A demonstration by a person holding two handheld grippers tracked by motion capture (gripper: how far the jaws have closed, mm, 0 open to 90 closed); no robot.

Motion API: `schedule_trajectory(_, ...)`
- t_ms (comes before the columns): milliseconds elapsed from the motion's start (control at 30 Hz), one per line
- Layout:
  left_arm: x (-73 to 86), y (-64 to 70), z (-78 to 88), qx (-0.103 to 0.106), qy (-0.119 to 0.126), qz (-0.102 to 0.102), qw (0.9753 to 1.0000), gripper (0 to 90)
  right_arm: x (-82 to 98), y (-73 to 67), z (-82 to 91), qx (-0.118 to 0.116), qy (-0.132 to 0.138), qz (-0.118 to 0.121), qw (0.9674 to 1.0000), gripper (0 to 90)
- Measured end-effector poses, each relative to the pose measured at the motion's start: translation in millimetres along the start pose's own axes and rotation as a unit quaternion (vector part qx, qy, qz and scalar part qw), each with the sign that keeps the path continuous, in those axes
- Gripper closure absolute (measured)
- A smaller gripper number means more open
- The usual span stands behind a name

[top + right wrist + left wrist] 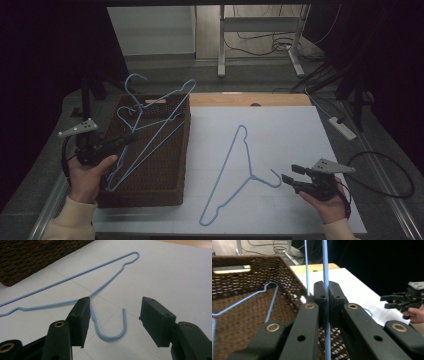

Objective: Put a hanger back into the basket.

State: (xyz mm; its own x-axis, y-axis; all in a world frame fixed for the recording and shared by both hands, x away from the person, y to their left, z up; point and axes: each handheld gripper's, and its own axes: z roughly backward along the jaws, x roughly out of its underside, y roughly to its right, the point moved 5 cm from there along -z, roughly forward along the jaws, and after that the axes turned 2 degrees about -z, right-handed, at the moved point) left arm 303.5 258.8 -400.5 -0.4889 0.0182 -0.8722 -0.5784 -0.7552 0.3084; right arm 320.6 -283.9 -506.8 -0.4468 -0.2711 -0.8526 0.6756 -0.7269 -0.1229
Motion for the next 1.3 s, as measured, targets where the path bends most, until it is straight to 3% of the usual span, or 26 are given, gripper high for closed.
schedule_trajectory(267, 4.1, -25.9, -3.6, -0.01, -0.022, -0.009, 0.9997, 86.7, -1.5, -1.0, 0.1, 0.001, 0.005, -0.004, 1.0, 41.8)
schedule_trajectory(533, 11.8, -42.9, -4.3, -0.014, -0.048, -0.015, 0.9986, 86.7, -0.4, -0.7, -1.0, 0.0, 0.002, -0.004, 1.0, 41.8)
schedule_trajectory(733, 22.0, -54.3, -9.0, -0.016, -0.072, -0.004, 0.9973, 86.7, 0.1, -1.0, -2.3, -0.001, -0.001, -0.003, 1.0, 41.7)
schedule_trajectory(1100, 38.6, -62.9, -25.6, -0.017, -0.118, -0.007, 0.9928, 86.6, 0.4, -1.7, -3.8, -0.001, -0.002, 0.0, 1.0, 41.5)
schedule_trajectory(1300, 46.0, -68.9, -33.8, -0.016, -0.147, 0.001, 0.989, 86.6, 0.5, -0.9, -2.9, 0.0, -0.001, -0.001, 1.0, 41.3)
